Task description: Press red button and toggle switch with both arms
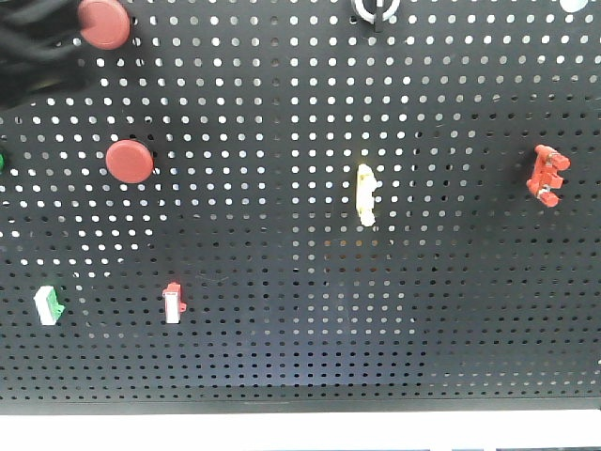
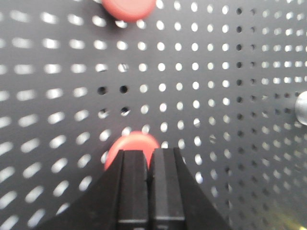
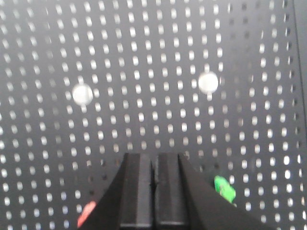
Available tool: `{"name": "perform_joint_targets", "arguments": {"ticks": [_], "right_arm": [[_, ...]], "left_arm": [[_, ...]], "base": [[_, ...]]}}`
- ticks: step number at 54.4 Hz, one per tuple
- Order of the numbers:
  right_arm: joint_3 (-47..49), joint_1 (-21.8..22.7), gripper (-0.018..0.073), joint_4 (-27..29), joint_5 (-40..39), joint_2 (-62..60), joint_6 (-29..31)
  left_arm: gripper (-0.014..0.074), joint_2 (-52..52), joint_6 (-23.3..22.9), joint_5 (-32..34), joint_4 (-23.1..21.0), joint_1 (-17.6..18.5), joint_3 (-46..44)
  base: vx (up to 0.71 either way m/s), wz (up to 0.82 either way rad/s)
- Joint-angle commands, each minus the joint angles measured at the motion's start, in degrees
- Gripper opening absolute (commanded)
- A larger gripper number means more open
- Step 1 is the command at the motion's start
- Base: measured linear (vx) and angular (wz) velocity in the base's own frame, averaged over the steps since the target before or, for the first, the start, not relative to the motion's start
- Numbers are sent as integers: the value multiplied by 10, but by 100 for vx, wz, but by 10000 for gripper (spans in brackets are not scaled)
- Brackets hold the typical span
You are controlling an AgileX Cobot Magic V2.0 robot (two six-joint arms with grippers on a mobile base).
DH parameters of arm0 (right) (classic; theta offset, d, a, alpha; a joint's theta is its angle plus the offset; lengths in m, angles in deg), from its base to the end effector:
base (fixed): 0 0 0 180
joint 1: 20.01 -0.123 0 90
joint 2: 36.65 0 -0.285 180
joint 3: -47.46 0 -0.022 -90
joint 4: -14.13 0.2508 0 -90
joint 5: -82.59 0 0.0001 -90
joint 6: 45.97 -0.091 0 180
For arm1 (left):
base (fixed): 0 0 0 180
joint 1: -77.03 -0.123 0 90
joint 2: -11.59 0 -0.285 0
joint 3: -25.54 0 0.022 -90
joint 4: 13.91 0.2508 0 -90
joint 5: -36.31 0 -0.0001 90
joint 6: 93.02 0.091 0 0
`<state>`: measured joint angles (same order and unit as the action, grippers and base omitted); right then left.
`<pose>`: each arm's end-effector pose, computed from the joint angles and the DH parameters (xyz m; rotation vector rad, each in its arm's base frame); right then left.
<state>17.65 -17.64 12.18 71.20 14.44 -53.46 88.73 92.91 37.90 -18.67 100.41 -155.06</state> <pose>0.1503 -0.0056 0.4379 0.0782 1.2109 0.0530 0.2417 -0.1043 0.5041 0.2777 1.2857 -0.3289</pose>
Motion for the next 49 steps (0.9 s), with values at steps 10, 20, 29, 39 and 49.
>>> {"name": "perform_joint_targets", "arguments": {"ticks": [10, 20, 29, 39, 49], "right_arm": [[20, 0, 0, -3, -58, -1, -1], [20, 0, 0, -3, -58, -1, -1], [20, 0, 0, -3, -59, -1, -1], [20, 0, 0, -3, -60, -1, -1], [20, -1, 0, -22, -60, -1, -3]], "left_arm": [[2, 35, 0, 43, -2, 5, -51], [2, 51, 0, 52, -2, 5, -51], [2, 57, 0, 49, -2, 4, -52], [2, 26, 1, 35, -2, 19, -52], [2, -37, 4, -41, -1, 20, -48]], "base": [[0, 0], [0, 0], [0, 0], [0, 0], [0, 0]]}}
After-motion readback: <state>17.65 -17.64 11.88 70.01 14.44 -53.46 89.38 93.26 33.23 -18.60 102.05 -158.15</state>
